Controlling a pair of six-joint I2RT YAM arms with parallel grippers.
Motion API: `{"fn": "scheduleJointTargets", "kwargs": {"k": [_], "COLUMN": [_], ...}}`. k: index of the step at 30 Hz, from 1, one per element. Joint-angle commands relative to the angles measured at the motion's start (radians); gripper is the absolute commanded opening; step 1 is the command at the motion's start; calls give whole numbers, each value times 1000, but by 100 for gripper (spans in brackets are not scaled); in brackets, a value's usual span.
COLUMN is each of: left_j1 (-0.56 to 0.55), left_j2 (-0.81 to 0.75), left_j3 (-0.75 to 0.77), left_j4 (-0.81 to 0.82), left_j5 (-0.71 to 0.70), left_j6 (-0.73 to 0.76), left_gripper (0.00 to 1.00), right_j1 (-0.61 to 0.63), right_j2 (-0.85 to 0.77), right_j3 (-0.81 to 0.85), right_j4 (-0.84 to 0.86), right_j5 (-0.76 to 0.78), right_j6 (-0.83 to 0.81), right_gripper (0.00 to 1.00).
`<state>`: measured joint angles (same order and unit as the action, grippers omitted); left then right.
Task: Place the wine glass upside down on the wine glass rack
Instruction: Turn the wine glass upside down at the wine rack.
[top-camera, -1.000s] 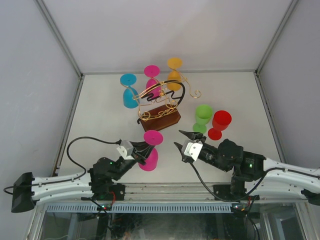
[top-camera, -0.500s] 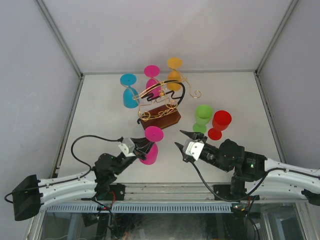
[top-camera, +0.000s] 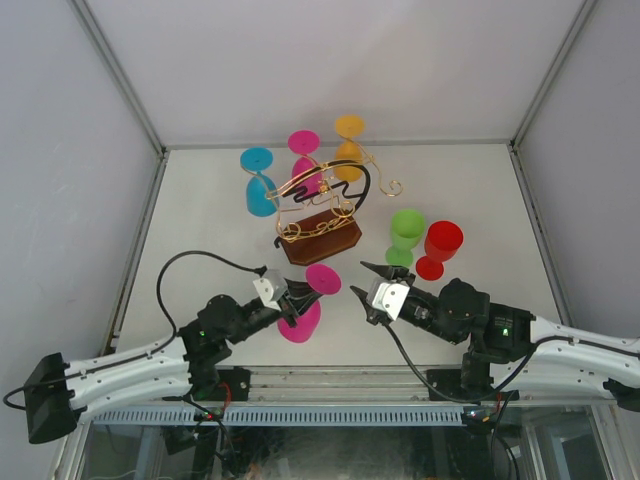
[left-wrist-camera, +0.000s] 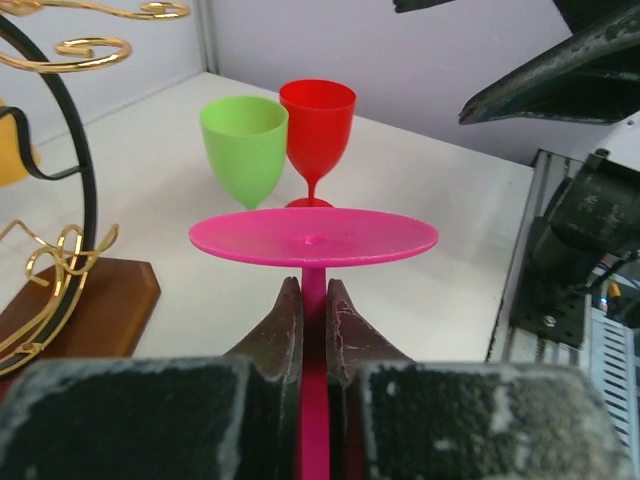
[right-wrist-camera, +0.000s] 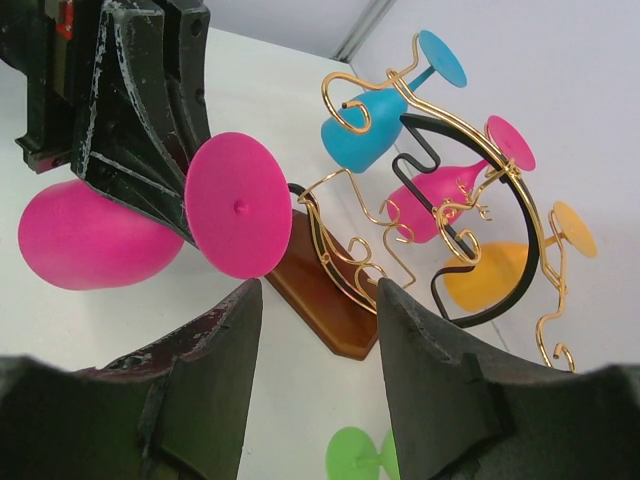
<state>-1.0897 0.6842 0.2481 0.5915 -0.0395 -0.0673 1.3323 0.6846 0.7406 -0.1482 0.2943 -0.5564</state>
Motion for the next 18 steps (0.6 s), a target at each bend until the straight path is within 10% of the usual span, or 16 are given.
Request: {"fn": "scheduleJointTargets", "kwargs": {"k": [1,18], "left_j1": [2,3], "left_j2": [-25,-34], "left_j3": [113,126], "left_j4": [-169,-193], "left_j5": [93,36], "left_j6": [-74,-146], "left_gripper": [0,0], "right_j1": [10,15], "right_j2": [-2,18], "right_j3": [6,7], "right_j4": [16,12], "right_j5": [5,16], "right_j6": [29,35], "right_gripper": [49,49]}}
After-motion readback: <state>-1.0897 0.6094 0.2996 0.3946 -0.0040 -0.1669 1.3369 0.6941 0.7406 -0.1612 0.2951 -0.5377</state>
